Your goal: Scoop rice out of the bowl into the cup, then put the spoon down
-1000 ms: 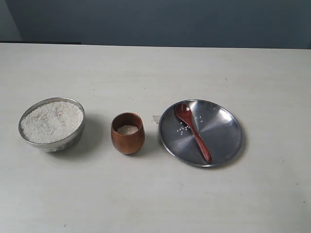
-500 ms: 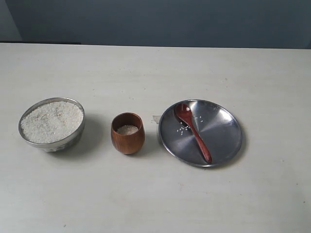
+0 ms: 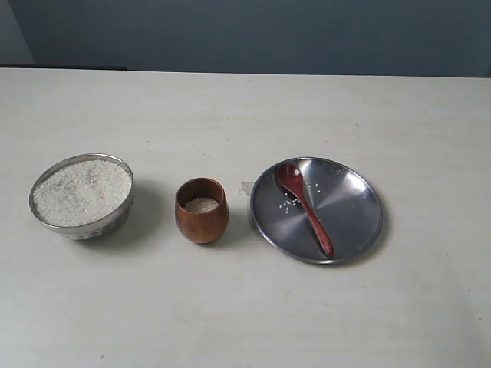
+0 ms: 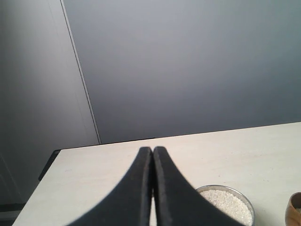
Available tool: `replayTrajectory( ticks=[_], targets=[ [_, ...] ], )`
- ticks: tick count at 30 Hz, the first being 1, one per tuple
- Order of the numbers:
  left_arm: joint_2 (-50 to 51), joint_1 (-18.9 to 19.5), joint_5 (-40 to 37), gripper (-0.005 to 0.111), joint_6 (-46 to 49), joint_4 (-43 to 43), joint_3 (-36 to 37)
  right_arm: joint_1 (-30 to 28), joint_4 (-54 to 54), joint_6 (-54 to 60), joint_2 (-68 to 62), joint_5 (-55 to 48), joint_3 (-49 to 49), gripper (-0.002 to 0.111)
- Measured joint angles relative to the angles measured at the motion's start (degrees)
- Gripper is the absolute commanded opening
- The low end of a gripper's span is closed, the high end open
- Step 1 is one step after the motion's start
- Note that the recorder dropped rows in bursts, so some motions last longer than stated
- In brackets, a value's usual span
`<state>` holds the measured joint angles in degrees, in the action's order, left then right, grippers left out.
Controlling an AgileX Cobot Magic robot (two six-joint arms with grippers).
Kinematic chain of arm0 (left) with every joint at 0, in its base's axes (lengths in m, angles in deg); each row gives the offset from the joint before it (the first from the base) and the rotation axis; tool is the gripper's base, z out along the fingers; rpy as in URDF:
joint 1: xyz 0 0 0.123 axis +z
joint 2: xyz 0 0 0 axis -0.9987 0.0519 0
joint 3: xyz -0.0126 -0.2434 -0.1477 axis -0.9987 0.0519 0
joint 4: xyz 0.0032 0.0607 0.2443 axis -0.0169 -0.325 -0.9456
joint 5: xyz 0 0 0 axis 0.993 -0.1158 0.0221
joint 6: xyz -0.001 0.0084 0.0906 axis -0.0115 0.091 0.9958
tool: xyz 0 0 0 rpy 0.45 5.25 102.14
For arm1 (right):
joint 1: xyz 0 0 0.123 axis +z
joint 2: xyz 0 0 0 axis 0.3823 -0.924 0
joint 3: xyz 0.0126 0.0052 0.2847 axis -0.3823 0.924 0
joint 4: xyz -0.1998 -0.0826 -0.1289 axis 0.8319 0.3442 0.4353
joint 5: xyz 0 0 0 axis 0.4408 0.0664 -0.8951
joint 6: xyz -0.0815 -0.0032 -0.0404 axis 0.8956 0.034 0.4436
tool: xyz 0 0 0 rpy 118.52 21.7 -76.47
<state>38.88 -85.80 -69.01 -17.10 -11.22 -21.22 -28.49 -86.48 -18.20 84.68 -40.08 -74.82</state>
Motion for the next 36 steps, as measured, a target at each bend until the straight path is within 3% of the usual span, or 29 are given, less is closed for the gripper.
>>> replayTrajectory(
  ticks=[36],
  targets=[
    [0.0, 0.0, 0.0, 0.0, 0.0, -0.12, 0.0, 0.0, 5.4, -5.88, 0.0, 0.0, 0.0, 0.0]
  ],
)
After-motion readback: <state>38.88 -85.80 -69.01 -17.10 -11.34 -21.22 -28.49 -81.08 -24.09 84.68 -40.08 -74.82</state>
